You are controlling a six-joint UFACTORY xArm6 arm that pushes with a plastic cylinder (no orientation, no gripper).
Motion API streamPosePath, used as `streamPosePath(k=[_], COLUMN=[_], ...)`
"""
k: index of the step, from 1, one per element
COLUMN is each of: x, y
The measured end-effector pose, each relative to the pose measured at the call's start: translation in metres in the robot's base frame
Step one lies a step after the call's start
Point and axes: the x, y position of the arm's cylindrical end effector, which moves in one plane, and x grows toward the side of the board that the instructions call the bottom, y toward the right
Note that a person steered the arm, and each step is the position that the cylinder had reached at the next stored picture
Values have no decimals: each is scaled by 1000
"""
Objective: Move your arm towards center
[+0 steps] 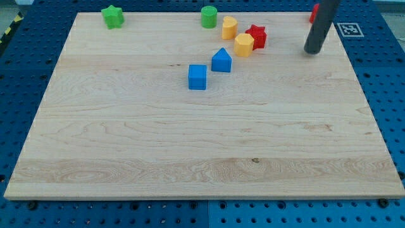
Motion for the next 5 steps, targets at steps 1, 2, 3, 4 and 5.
streamPosePath(k=[1, 2, 3, 4, 5], x=[56, 95, 96, 93, 68], y=[-47, -131, -157, -157, -157])
